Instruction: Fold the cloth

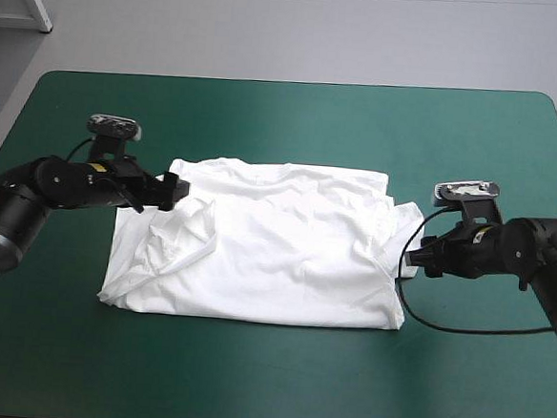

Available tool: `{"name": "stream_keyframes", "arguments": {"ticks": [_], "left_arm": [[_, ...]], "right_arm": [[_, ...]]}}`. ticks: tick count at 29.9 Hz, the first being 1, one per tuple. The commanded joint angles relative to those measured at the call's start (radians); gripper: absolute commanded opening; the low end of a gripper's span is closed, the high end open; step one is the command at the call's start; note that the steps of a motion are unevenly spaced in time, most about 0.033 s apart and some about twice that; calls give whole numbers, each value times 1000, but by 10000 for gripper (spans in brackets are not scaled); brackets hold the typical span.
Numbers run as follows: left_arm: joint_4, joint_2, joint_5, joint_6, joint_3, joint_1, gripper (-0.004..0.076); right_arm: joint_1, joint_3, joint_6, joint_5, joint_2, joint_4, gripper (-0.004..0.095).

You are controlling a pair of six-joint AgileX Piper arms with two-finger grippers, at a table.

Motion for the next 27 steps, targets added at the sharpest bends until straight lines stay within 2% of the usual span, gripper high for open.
{"name": "stream_keyframes", "arguments": {"ticks": [1, 6, 13, 19, 22, 25, 27], "left_arm": [[198, -79, 51, -141, -43, 58, 682], [395, -135, 135, -231, -43, 80, 682], [417, -201, 187, -245, -43, 80, 682], [428, -242, 198, -248, -43, 80, 682], [430, -248, 198, -248, -43, 80, 682], [432, -248, 212, -248, -43, 80, 682], [444, -248, 226, -248, -43, 80, 682]], "right_arm": [[-10, -27, 3, -96, 72, 12, 604], [-17, -41, 3, -176, 194, 24, 604], [-110, -97, -130, -215, 361, 239, 603], [-132, -116, -181, -234, 439, 307, 603], [-132, -116, -227, -232, 473, 383, 596], [-132, -116, -267, -230, 496, 452, 521], [-127, -116, -266, -227, 497, 458, 418]]}}
